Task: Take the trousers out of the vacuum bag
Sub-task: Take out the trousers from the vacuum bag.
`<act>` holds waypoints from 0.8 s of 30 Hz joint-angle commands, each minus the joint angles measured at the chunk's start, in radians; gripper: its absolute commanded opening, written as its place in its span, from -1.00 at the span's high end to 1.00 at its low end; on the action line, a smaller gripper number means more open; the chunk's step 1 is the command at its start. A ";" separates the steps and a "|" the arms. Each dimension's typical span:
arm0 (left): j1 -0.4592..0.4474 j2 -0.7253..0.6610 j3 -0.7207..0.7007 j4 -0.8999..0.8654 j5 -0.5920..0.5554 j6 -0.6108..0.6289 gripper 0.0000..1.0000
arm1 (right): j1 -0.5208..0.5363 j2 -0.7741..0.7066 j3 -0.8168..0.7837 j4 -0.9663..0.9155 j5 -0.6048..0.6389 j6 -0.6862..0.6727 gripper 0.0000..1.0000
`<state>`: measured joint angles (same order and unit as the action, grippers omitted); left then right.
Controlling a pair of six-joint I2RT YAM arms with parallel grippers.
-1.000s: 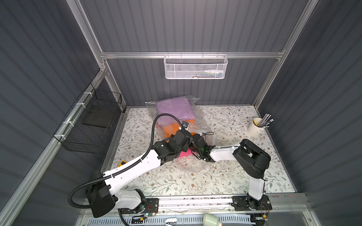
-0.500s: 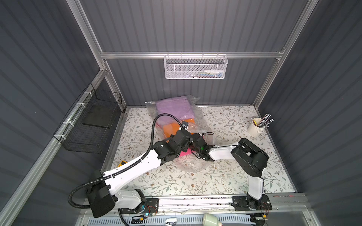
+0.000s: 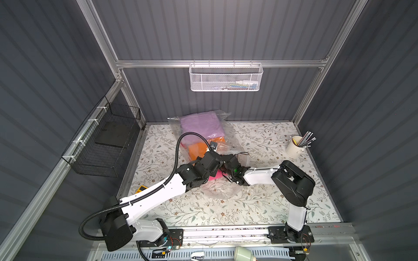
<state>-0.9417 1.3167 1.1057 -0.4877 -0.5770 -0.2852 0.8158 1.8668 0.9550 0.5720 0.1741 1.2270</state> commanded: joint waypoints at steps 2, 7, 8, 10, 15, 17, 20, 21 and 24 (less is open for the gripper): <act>0.000 -0.020 -0.018 -0.008 -0.032 -0.023 1.00 | -0.006 -0.093 -0.035 0.052 0.001 -0.021 1.00; 0.002 -0.019 -0.020 -0.001 -0.024 -0.023 1.00 | 0.000 -0.064 -0.105 0.091 -0.008 0.048 0.25; 0.002 -0.020 -0.020 0.000 -0.023 -0.024 1.00 | 0.001 -0.057 -0.117 0.104 -0.011 0.063 0.11; 0.004 -0.023 -0.019 -0.002 -0.023 -0.022 1.00 | 0.003 -0.042 -0.139 0.122 -0.022 0.101 -0.22; 0.004 -0.027 -0.022 0.000 -0.022 -0.020 1.00 | 0.019 -0.034 -0.182 0.143 -0.017 0.151 -0.47; 0.004 -0.028 -0.021 0.001 -0.022 -0.020 1.00 | 0.031 -0.044 -0.197 0.142 0.002 0.161 -0.46; 0.004 -0.030 -0.023 0.004 -0.021 -0.021 1.00 | 0.043 -0.053 -0.204 0.138 0.019 0.155 -0.35; 0.005 -0.031 -0.023 0.003 -0.022 -0.020 1.00 | 0.042 -0.051 -0.201 0.138 0.020 0.154 -0.24; 0.006 -0.031 -0.023 0.003 -0.021 -0.017 1.00 | 0.041 -0.037 -0.189 0.144 0.026 0.150 0.16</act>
<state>-0.9417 1.3159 1.0962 -0.4847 -0.5800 -0.2924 0.8551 1.8221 0.7639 0.7090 0.1783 1.3808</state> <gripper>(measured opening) 0.046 0.444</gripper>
